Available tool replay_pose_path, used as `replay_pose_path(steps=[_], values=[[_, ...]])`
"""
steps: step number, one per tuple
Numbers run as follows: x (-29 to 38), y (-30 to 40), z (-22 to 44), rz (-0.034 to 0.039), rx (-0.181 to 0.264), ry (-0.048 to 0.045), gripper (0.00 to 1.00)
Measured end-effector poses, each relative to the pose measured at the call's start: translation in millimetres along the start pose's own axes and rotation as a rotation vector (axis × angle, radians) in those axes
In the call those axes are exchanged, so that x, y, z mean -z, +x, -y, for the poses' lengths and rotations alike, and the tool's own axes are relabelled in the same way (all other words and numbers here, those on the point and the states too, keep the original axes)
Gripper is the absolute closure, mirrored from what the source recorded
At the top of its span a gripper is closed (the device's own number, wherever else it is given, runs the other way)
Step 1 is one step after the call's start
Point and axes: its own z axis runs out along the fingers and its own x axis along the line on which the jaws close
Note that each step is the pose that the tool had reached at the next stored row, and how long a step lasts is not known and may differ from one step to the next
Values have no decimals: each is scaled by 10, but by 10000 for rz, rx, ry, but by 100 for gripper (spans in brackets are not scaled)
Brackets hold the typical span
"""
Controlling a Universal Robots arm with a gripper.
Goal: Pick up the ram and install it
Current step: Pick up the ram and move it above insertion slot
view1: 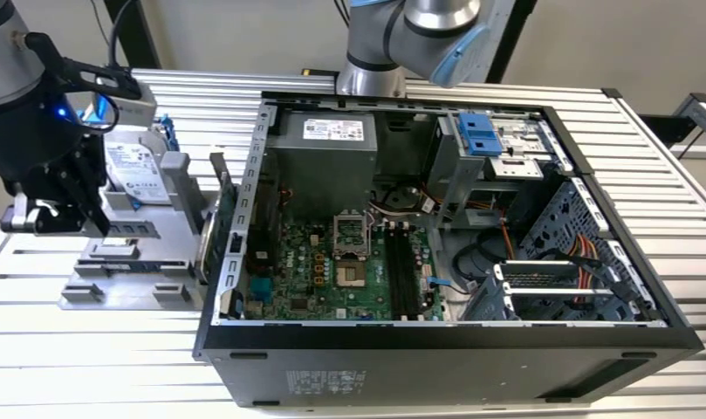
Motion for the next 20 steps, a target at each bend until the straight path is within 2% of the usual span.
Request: replay_pose_path(steps=[12, 20], values=[[88, -2, -1, 0, -2, 0, 100], [174, -4, -2, 0, -1, 0, 100]])
